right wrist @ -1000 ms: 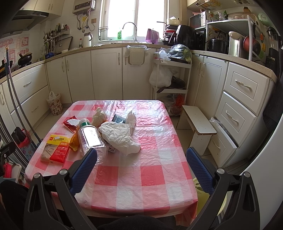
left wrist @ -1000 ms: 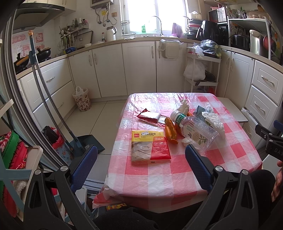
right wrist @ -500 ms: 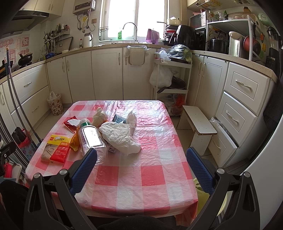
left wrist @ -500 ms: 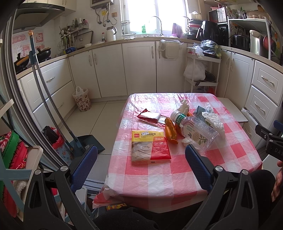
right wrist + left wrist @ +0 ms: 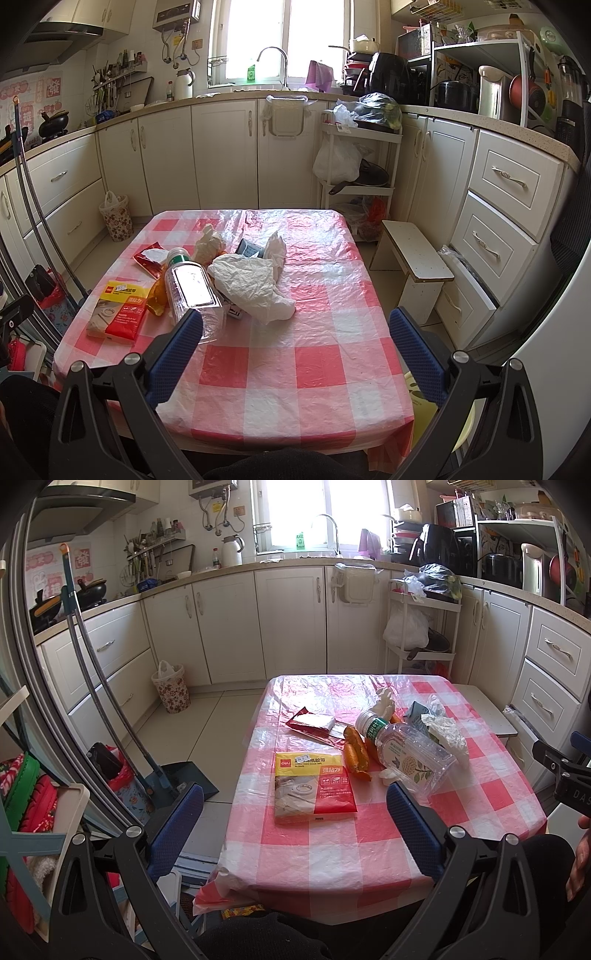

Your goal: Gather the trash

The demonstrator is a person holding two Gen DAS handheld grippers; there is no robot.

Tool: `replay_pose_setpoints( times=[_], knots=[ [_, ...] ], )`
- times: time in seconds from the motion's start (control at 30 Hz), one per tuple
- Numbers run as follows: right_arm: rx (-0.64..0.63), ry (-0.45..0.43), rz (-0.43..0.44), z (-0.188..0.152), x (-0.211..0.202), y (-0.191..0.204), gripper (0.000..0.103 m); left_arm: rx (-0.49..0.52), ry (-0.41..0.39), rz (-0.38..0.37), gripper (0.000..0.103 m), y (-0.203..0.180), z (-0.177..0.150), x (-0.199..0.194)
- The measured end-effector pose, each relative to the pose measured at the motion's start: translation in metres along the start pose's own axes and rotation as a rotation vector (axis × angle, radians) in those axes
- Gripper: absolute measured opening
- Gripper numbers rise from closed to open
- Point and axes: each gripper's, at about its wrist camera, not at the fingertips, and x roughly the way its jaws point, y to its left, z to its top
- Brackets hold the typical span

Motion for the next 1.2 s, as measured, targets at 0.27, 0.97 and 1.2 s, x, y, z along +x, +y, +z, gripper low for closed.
replay_pose_setpoints(
  times=[0.27, 0.97, 1.2],
  knots=[
    [0.001, 0.0, 0.0, 0.0001, 0.0001, -0.0002, 0.097, 0.001, 0.0, 0.0, 0.096, -0.0001, -0.0001, -0.0001],
    [-0.004, -0.001, 0.005, -0.0003, 0.0, 0.0064, 0.097, 0.001, 0.0, 0.0, 0.096, -0.0002, 0.0002, 0.0001],
    [-0.004, -0.001, 0.004, -0.0003, 0.0, 0.0074, 0.097, 0.001, 0.0, 0.0, 0.096, -0.0001, 0.0002, 0.0002]
  ],
)
